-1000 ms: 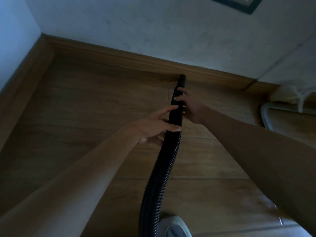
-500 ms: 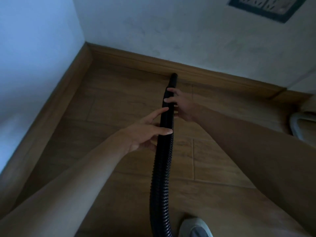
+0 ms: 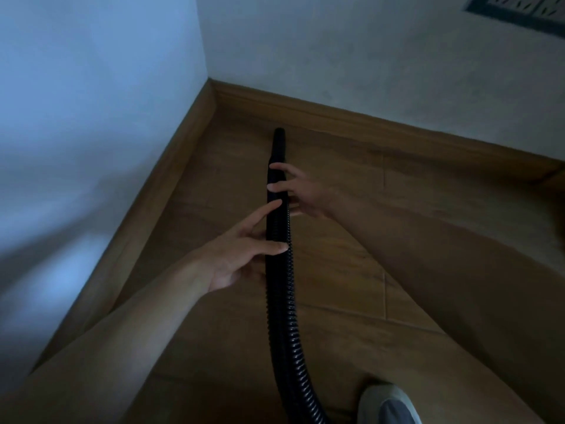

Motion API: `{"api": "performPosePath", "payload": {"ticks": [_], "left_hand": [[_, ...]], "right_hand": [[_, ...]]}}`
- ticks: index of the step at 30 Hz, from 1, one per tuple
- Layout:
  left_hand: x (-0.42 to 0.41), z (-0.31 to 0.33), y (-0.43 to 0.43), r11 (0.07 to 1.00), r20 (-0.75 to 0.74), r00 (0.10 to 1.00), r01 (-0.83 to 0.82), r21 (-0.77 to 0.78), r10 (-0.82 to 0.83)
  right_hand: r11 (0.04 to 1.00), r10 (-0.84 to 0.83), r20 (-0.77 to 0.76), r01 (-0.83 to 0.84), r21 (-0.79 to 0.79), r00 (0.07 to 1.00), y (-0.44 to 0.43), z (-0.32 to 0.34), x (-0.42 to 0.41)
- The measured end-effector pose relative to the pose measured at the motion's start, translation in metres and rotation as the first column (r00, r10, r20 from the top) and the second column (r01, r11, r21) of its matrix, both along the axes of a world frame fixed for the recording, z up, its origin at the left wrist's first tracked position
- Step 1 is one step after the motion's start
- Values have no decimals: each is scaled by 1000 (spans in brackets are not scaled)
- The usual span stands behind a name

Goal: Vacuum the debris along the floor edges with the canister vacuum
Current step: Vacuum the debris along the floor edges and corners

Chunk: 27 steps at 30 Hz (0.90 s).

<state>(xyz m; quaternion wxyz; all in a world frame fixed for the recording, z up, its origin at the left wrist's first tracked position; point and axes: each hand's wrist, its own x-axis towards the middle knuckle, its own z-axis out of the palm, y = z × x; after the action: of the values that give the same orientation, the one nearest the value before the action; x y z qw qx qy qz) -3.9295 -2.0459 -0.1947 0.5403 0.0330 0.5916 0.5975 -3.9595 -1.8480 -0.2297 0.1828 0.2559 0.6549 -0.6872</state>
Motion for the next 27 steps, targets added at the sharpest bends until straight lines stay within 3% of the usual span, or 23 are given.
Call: {"api": "performPosePath", "payload": {"ticks": [12,19,22,27], "left_hand": [[19,14,-66,987,24,987,-157,-35,158],[50,60,-94,978,39,978,-203,-53,205],[66,89,-105,975,-14,979,-204,-82,204],[102,133,-119,979,-223,973,-104,-177,63]], "right_hand": [[985,169,7,-169,28,986,-76,9,-11],[987,156,44,-154,-44,987,-103,56,21],[989,146,23,-145,-39,989,-115,85,34],[992,117,-13,-118,-34,993,-130,133,69]]}}
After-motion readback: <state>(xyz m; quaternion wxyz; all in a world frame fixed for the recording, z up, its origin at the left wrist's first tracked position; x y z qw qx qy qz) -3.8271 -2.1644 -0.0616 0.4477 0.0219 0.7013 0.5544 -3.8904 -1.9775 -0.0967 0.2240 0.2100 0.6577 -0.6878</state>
